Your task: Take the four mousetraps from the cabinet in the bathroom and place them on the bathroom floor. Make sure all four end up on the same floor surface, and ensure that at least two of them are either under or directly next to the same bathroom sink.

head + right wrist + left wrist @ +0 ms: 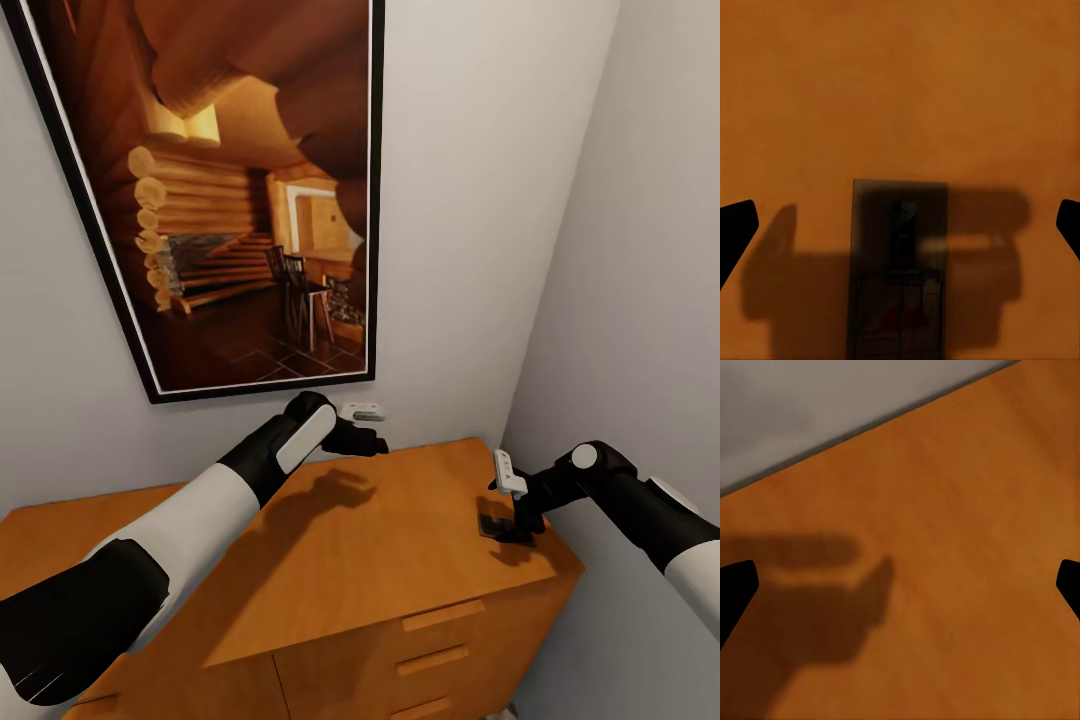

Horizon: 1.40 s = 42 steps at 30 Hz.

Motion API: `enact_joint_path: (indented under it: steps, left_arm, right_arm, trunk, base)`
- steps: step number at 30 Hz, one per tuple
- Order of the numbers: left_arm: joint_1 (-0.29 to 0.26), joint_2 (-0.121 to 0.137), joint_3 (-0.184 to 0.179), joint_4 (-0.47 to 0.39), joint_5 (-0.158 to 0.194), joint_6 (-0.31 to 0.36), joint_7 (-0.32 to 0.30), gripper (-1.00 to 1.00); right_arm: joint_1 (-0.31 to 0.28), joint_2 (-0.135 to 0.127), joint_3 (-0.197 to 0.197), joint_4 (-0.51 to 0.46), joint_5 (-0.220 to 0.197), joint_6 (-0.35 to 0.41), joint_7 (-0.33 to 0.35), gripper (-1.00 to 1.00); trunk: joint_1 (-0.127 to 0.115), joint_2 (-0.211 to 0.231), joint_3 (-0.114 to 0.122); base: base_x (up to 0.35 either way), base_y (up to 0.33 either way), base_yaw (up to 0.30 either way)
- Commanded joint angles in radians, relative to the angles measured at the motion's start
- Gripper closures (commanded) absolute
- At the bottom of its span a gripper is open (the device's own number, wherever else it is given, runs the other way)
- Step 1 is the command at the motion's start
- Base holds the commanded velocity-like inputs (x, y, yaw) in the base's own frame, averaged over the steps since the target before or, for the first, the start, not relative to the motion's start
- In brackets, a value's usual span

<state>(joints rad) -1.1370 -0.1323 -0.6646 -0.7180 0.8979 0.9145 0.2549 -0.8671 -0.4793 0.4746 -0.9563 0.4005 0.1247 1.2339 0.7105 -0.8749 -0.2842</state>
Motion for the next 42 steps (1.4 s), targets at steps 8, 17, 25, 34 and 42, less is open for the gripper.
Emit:
enact_joint_path:
  steps: [8, 17, 25, 34, 42]
  left_arm:
    - [-0.001, 0.0, -0.003, -0.001, 0.012, 0.001, 0.01, -1.0]
    - [-0.001, 0.0, -0.003, -0.002, 0.012, 0.0, 0.009, -1.0]
    - [-0.001, 0.0, -0.003, -0.004, 0.012, 0.0, 0.009, -1.0]
    - [-0.001, 0.0, -0.003, -0.004, 0.012, 0.0, 0.009, -1.0]
    - [-0.001, 0.0, -0.003, -0.003, 0.012, 0.0, 0.009, -1.0]
  right_arm:
    - [-0.001, -0.001, 0.003, 0.003, 0.0, 0.011, 0.003, -1.0]
    - [-0.001, 0.0, 0.003, 0.037, -0.002, 0.012, 0.004, -1.0]
    - [-0.001, 0.001, 0.004, 0.062, -0.002, 0.012, 0.006, -1.0]
    - [-0.001, 0.001, 0.004, 0.065, -0.003, 0.013, 0.006, -1.0]
    - [-0.001, 0.001, 0.004, 0.068, -0.003, 0.013, 0.006, -1.0]
  trunk:
    - [0.0, -0.001, -0.001]
    - [0.0, -0.001, -0.001]
    - [0.016, -0.029, -0.014]
    - [0.016, -0.029, -0.014]
    - [0.039, -0.071, -0.033]
  base:
    - [0.0, 0.0, 0.0]
    - [0.0, 0.0, 0.0]
    - [0.0, 0.0, 0.0]
    - [0.0, 0.0, 0.0]
    - [0.0, 0.0, 0.0]
